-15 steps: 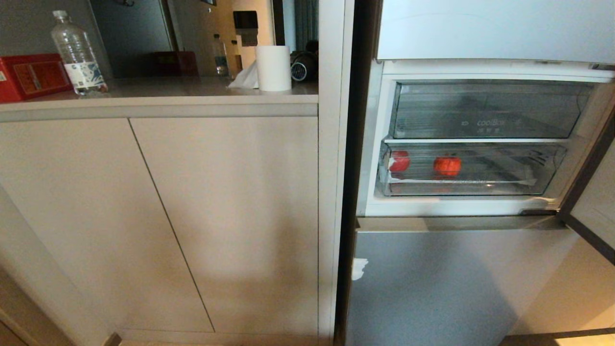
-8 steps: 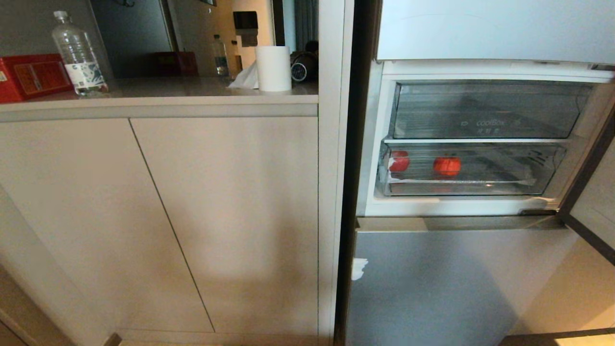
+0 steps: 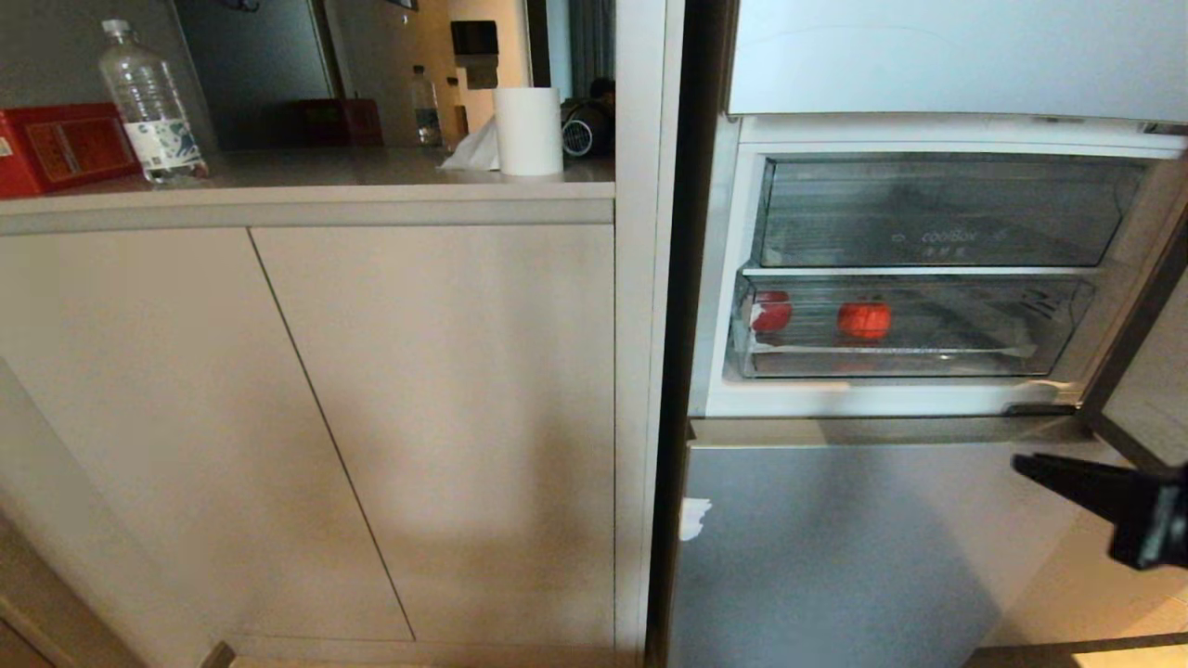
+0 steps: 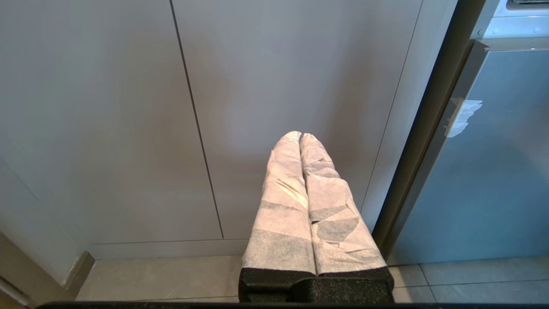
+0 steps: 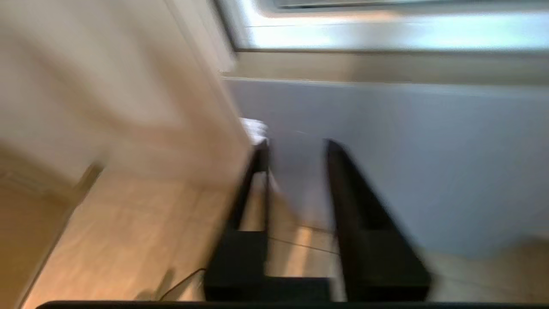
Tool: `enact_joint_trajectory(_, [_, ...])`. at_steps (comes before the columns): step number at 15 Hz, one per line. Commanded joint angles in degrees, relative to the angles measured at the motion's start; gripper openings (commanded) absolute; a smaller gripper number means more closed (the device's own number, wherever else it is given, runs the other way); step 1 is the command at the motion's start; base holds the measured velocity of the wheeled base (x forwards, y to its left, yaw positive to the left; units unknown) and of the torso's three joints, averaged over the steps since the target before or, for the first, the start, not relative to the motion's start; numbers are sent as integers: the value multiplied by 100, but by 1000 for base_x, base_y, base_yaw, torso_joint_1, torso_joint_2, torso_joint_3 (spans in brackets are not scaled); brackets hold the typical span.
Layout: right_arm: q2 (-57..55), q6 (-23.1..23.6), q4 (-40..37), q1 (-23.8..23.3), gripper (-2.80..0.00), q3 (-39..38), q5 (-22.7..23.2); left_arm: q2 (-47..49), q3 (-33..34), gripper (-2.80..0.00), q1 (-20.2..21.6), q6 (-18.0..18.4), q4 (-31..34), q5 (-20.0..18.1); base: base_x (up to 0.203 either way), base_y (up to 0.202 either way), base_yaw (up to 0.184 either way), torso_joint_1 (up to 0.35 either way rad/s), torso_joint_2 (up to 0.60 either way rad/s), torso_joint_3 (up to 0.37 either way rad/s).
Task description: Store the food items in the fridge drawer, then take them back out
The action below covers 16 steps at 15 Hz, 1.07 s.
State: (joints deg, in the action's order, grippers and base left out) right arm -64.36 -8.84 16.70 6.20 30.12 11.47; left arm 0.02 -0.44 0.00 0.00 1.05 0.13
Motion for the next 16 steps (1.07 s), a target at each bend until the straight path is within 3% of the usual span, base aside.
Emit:
enact_joint_trajectory(1, [-1737,-30,499,550,0,520,-42,-11,0,-280,0,0,1,4,0,0,0,0,0,0])
enact_joint_trajectory(3, [-2447,-40,1076,916,0,905,-405,-11,0,-280,0,0,1,4,0,0,0,0,0,0])
enact_joint_trajectory(6, [-3327,10,2220,1349,0,1314,-1532,-11,0,-280,0,0,1,4,0,0,0,0,0,0])
enact_joint_trajectory(10, [-4114,26,2630,1493,0,2114,-2454,-11,0,-280,0,0,1,4,0,0,0,0,0,0])
enact_joint_trajectory(16, [-5026,220,2645,1504,0,3108,-2861,-11,0,-280,0,0,1,4,0,0,0,0,0,0])
